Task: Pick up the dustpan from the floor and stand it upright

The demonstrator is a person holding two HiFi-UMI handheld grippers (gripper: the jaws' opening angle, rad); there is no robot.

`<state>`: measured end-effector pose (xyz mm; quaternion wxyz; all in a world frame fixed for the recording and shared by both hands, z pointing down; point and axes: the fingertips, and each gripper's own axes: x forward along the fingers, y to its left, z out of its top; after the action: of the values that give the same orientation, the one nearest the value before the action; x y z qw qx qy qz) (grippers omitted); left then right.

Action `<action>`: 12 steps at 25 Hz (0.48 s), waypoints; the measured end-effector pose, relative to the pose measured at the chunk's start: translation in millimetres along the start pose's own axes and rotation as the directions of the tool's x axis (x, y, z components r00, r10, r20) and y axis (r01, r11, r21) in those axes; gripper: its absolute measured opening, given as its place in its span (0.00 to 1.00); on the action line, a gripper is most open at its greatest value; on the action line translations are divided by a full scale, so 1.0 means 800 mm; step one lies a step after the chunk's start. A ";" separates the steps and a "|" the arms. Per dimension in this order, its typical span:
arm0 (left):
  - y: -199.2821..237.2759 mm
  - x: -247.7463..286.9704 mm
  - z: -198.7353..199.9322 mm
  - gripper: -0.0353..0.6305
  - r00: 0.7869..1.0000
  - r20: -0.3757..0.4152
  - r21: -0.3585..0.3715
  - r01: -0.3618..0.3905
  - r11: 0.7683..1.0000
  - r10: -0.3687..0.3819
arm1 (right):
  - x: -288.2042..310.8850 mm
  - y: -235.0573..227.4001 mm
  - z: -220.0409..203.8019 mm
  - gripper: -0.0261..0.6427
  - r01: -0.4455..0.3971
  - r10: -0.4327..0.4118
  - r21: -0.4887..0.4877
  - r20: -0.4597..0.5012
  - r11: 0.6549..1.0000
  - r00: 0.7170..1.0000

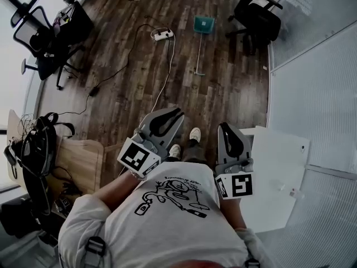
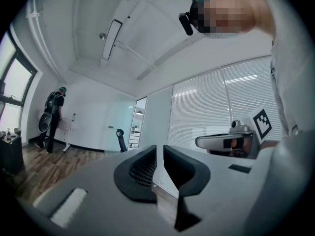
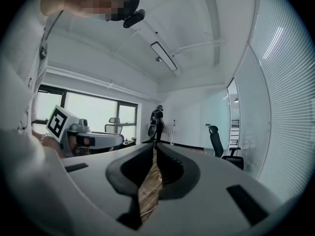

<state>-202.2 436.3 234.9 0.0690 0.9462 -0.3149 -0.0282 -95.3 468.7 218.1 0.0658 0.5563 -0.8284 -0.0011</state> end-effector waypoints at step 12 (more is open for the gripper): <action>0.026 0.043 0.005 0.10 1.000 0.006 -0.004 -0.013 1.000 0.013 | 0.039 -0.035 0.005 0.07 -0.012 0.012 -0.003 0.016 1.000 1.000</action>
<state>-187.4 399.0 233.3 0.0701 0.9438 -0.3214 -0.0312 -81.8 429.3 215.1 0.0600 0.5512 -0.8322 -0.0063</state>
